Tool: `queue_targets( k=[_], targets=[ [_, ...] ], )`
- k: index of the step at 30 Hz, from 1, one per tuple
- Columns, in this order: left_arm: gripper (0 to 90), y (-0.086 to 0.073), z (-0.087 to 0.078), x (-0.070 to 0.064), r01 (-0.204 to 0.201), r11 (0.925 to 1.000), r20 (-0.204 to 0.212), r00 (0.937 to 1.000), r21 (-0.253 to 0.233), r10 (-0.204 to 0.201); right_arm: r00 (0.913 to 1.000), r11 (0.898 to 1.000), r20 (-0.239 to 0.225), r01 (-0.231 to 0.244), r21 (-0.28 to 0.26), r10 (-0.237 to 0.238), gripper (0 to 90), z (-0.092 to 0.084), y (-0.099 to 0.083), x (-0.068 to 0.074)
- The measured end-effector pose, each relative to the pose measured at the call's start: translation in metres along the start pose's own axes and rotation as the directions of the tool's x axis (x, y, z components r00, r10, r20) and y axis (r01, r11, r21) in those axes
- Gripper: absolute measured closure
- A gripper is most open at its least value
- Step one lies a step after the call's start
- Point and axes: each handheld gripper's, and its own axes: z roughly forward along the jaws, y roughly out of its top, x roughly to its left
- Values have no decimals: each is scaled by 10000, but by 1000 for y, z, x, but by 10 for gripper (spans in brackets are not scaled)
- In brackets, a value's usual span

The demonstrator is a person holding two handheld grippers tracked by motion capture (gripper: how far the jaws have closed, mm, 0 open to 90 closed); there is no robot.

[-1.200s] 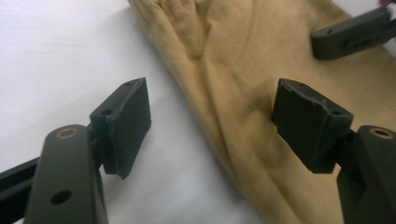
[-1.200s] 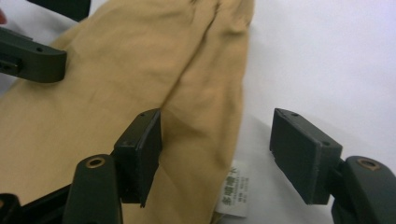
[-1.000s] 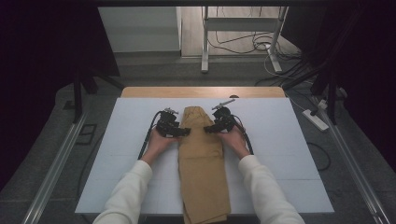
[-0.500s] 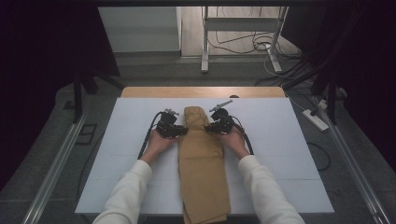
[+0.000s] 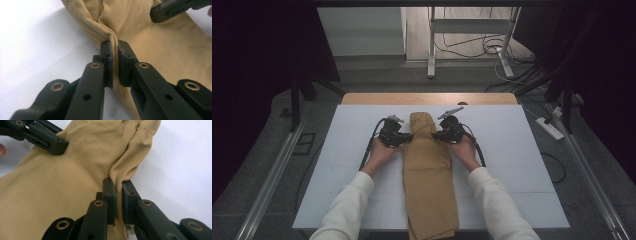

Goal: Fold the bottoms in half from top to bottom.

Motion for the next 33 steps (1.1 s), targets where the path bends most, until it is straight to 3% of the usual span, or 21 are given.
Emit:
queue_targets(
  k=[19,25,33],
  targets=[
    [837,20,-17,-6,-429,9971,27,9991,-624,432,9996,9970,233,157,-759,-140,834,-23,9,-2],
    [837,39,-30,-13,-821,9917,-180,9966,-994,807,9982,9921,509,365,-1198,-306,834,-38,21,-5],
    [837,42,-32,-20,-1251,9842,-190,9921,-1254,1237,9981,9915,554,333,-1258,-265,835,-47,21,-8]
  ],
)
